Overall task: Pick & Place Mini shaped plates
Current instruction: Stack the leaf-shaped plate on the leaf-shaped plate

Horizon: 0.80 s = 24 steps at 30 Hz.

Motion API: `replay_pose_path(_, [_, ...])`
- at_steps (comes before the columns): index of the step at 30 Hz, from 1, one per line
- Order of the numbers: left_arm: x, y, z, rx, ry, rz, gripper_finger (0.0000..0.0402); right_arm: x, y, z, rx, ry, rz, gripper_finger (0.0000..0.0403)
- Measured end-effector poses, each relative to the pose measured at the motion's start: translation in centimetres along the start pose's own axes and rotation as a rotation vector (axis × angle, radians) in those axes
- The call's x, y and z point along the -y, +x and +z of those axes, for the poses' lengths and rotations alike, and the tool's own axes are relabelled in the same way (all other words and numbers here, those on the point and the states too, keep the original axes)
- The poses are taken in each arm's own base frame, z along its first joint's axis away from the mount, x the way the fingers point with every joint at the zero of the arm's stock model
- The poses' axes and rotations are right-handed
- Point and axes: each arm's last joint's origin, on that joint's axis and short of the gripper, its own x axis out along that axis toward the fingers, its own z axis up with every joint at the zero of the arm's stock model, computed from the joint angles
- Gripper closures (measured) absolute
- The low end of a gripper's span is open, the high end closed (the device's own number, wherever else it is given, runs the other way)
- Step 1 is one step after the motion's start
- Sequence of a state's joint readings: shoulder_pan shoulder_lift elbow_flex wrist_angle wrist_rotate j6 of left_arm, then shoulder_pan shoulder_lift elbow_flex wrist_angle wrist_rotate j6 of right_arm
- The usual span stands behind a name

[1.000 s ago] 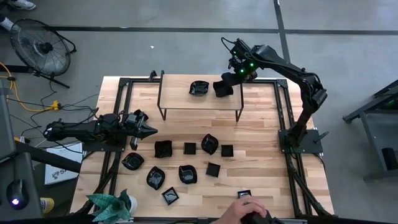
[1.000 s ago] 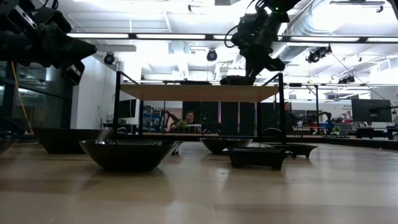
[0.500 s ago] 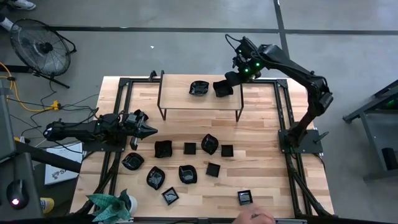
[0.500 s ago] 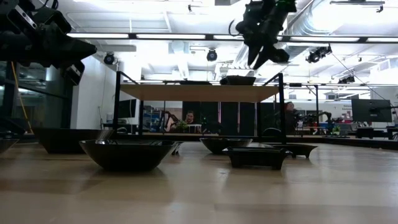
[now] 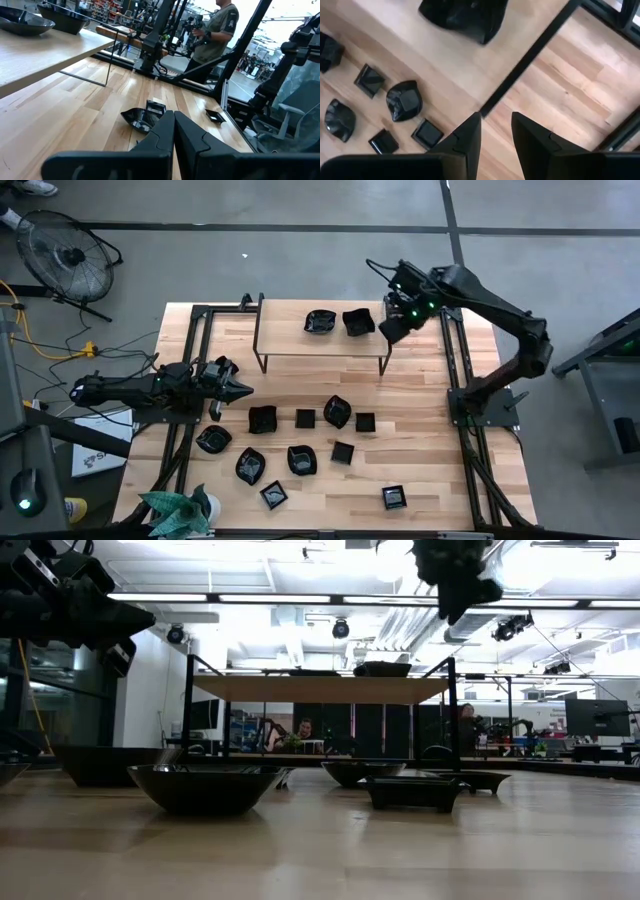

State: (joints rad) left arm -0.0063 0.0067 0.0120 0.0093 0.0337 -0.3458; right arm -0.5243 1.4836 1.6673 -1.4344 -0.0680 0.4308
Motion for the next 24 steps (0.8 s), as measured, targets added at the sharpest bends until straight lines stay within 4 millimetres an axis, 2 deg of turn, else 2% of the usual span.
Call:
replay_pose_path(6, [0.0, 0.0, 0.0, 0.000, 0.000, 0.000, 0.0400, -0.2, 0.3, -4.2, -0.012, 0.002, 0.018, 0.0299])
replay_pose_path(14, [0.0, 0.0, 0.0, 0.000, 0.000, 0.000, 0.0400, 0.4, 1.4, -10.0, -0.025, 0.054, 0.067, 0.0299])
replay_pose_path(20, [0.0, 0.0, 0.0, 0.000, 0.000, 0.000, 0.0400, 0.6, 2.7, -13.0, -0.044, 0.082, 0.115, 0.0299])
replay_pose_path(24, [0.0, 0.0, 0.0, 0.000, 0.000, 0.000, 0.0400, -0.2, 3.9, -14.5, -0.062, 0.081, 0.160, 0.0299])
